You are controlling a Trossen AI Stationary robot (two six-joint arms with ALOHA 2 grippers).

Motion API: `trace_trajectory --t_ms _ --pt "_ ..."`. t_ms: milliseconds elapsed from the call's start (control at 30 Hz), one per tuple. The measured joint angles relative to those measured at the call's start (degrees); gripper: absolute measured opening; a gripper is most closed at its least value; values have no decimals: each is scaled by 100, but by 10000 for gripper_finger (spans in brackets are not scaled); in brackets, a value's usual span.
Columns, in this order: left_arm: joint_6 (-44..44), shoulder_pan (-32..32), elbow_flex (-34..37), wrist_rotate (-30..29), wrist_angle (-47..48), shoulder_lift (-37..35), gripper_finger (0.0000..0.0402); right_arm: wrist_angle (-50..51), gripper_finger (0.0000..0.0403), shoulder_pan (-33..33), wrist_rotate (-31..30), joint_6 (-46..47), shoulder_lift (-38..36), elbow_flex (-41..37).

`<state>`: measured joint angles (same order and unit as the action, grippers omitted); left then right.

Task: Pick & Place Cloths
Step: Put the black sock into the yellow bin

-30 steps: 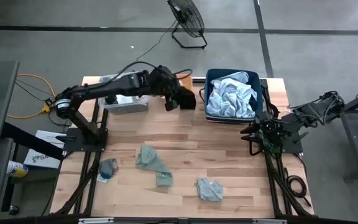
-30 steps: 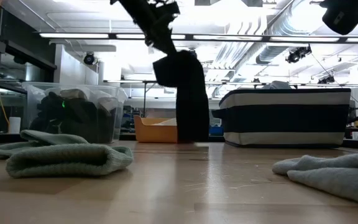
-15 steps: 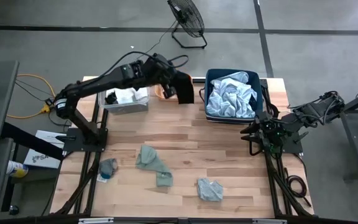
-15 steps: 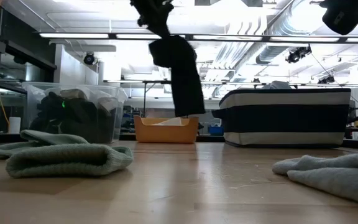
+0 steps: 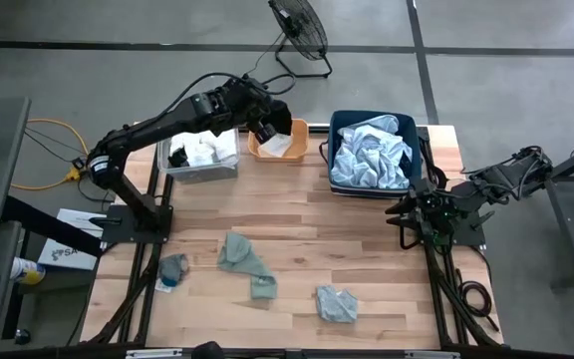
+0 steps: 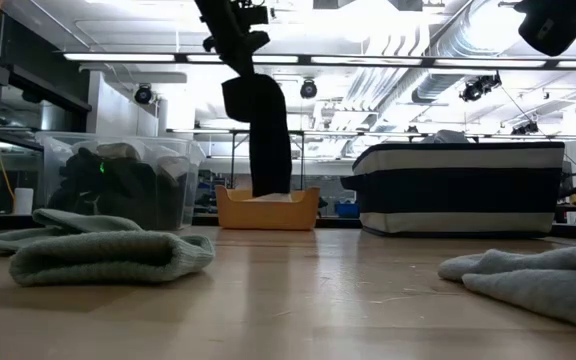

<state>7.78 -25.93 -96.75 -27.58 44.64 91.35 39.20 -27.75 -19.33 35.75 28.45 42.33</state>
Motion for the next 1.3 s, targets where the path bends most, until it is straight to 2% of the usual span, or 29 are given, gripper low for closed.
trace_trajectory --t_ms 233,600,767,933,1000,1100,1300 --pt "-138 -119 -7 388 -64 245 0 0 124 0 0 0 2 0" --pt "-210 -349 4 801 -162 1051 0 -1 124 0 0 0 1 0" --pt "-251 -413 7 1661 -146 1418 0 0 124 0 0 0 0 0" --pt "-202 -407 7 3332 113 1576 0 0 124 0 0 0 2 0" --pt "-161 -400 7 3789 240 1575 0 0 124 0 0 0 2 0" --pt "-44 -360 7 4202 531 1550 0 0 124 0 0 0 0 0" --pt "-66 -375 9 4529 1169 1385 0 0 124 0 0 0 0 0"
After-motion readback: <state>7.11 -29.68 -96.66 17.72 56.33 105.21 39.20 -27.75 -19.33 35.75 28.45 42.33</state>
